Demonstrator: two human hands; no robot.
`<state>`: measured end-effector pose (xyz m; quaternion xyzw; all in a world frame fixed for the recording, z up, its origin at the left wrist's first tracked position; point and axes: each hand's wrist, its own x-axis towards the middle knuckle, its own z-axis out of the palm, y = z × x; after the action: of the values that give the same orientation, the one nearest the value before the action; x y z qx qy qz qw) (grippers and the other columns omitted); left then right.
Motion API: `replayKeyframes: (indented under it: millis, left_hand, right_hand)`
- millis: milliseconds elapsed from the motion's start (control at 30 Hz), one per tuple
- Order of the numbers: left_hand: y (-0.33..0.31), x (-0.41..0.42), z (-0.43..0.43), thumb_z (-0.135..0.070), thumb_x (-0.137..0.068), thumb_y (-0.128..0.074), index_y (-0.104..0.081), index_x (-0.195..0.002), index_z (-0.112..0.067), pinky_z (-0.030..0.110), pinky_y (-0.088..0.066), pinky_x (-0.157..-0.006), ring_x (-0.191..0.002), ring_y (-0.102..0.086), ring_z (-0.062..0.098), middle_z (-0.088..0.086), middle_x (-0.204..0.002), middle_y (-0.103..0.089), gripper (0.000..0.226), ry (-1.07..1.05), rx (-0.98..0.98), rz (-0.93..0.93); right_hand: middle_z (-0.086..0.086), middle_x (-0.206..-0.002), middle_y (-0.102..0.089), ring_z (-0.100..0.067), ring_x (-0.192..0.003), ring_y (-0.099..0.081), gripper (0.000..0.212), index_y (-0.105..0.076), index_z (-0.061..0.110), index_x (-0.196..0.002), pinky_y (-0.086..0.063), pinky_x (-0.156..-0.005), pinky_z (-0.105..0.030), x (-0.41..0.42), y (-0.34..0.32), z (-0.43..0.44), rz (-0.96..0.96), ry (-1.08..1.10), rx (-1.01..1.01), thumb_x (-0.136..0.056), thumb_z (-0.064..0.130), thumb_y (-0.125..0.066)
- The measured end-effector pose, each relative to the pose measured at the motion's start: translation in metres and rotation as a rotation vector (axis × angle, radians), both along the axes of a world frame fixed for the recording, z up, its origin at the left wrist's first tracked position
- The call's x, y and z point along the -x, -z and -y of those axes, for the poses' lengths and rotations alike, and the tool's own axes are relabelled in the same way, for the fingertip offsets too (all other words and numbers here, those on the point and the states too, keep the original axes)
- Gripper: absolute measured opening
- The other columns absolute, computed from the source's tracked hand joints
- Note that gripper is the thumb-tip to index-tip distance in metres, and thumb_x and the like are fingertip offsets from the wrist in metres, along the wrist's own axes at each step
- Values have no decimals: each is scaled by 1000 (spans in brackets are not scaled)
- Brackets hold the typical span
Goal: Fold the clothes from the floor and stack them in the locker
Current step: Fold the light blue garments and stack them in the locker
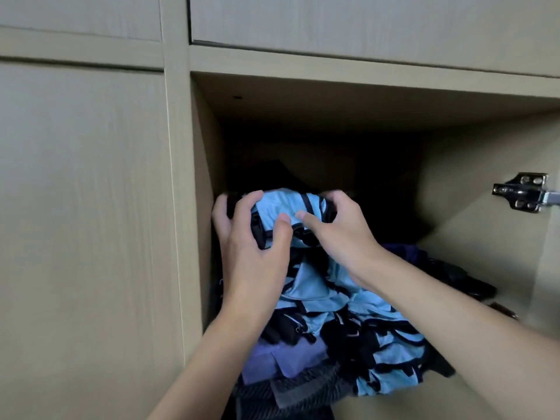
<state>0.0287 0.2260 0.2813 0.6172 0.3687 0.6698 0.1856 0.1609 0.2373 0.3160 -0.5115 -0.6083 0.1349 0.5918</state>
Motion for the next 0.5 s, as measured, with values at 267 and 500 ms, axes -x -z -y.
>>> replayKeyframes:
  millis: [267,500]
  left_hand:
    - [30,-4,-27,-29,-105,-42,-43,-148,-13,15,-20,-105,-148,-22,14,-11,-165,1,46,-283,103,-220]
    - [48,-7,-30,-44,-103,-38,-36,-153,-7,34,-12,-123,-153,-4,19,2,-166,-5,62,-456,83,-489]
  right_hand:
    - [12,-128,-44,-14,-117,-33,62,-43,41,-141,-22,-92,-30,-15,31,-26,843,257,-131,-88,71,-32]
    - [23,-146,-38,-6,-132,-31,69,-37,37,-148,-19,-101,-35,-27,43,-29,797,106,-20,-87,67,-48]
